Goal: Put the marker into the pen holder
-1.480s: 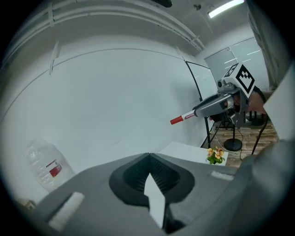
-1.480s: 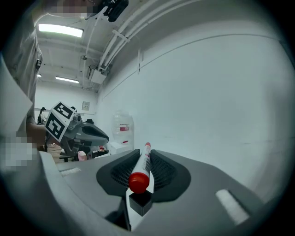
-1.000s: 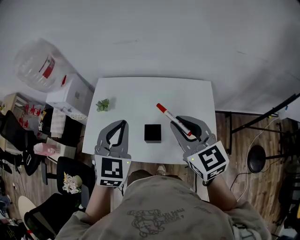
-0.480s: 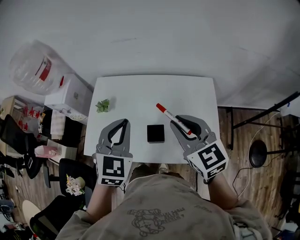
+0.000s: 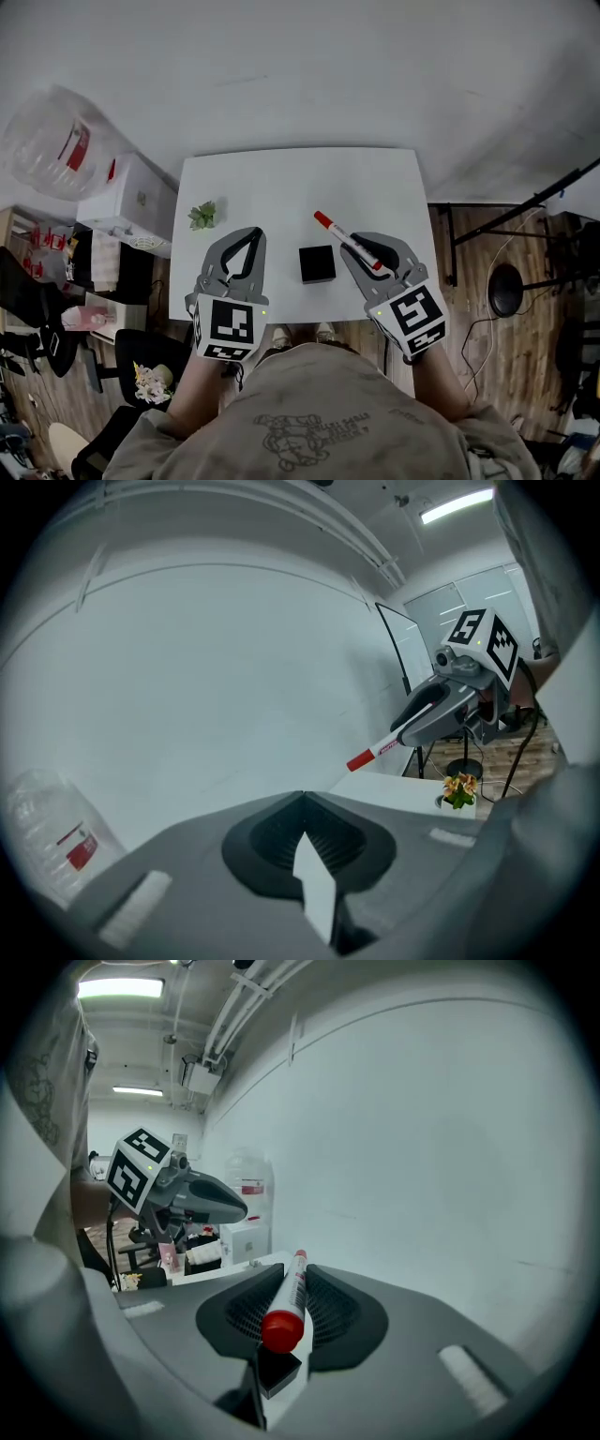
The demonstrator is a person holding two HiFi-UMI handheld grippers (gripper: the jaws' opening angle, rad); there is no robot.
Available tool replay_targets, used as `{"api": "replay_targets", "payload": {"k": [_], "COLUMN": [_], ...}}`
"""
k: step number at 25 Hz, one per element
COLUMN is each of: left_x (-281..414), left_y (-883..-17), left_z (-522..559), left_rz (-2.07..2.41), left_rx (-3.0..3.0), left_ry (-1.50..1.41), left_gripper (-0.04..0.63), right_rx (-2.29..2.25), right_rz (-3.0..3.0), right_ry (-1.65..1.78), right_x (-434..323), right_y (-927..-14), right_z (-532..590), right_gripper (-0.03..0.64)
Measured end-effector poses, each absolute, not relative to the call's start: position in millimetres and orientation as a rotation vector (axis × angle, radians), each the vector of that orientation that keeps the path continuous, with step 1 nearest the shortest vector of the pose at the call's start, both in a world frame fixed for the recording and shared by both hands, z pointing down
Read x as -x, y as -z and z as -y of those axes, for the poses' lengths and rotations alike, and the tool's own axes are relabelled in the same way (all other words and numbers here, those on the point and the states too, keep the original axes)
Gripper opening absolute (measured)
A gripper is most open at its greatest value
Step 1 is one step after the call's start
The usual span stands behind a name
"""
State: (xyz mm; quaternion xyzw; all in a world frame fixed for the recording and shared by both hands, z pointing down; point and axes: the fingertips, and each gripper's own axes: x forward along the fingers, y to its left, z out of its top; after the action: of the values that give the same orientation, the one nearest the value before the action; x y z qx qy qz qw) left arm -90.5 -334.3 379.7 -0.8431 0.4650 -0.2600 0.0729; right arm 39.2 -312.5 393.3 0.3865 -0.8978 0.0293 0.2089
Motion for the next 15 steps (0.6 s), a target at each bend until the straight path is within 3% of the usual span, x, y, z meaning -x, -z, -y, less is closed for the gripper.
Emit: {"api": "replay_targets", "payload": {"k": [15], "left_x": [121], "left_y": [-402], "left_z": [334], "left_rz": [-1.406], "left_rx": [2.568], "left_ry": [0.812], "left_gripper": [0.001], "right_rx": [-0.758], "right_rz": [2.226], "right_ry": [-0.233], "right_x": [-11], "right_y": [-487], "right_z": [302], "right_gripper": [0.103]}}
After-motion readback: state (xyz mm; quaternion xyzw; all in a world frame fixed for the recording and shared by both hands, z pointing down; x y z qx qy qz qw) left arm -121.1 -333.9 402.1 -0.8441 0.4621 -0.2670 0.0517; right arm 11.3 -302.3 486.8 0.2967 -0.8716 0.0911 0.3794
